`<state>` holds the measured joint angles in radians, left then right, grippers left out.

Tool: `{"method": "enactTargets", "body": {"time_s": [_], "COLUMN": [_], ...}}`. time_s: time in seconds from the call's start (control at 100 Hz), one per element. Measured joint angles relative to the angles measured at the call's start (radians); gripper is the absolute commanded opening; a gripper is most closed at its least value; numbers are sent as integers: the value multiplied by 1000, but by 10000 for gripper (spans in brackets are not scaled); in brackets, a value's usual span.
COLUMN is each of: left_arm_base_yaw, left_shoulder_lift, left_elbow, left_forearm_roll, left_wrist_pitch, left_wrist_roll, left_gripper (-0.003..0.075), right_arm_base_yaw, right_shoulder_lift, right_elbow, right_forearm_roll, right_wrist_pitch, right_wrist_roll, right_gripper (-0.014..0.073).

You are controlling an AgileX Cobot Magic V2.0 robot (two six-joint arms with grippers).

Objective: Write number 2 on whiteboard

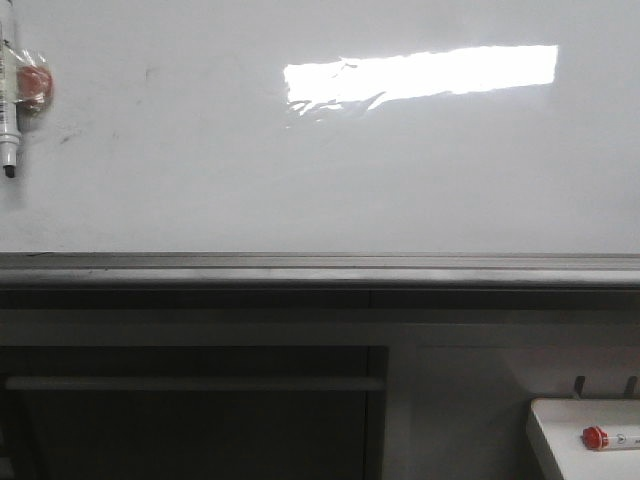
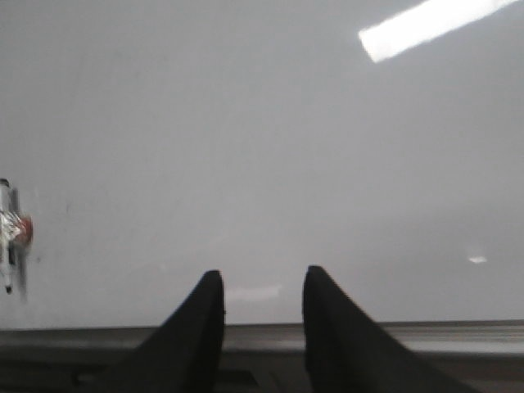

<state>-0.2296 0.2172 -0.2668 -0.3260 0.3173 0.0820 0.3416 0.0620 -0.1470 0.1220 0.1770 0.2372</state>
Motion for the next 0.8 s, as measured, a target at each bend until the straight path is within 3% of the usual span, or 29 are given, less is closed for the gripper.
{"method": "enactTargets", "body": {"time_s": [0.11, 0.18, 0.59, 0.8], "left_arm_base_yaw": [0, 0, 0, 0], "left_shoulder_lift": [184, 299, 770, 890], "left_elbow": [-131, -201, -462, -485], "left_forearm_roll": [154, 170, 39, 8], "left_wrist_pitch": [155, 195, 186, 136], "left_wrist_roll": [0, 0, 0, 0], "left_gripper": [349, 396, 395, 328], "right_arm_base_yaw": [0, 0, 0, 0], "right_shoulder_lift": [94, 150, 279, 279], "right_elbow": [-73, -107, -173, -173], "right_forearm_roll": [-40, -48, -54, -54], "right_wrist_pitch": [97, 120, 122, 122], "right_wrist_roll": [0, 0, 0, 0], "right_gripper": [320, 320, 320, 317]}}
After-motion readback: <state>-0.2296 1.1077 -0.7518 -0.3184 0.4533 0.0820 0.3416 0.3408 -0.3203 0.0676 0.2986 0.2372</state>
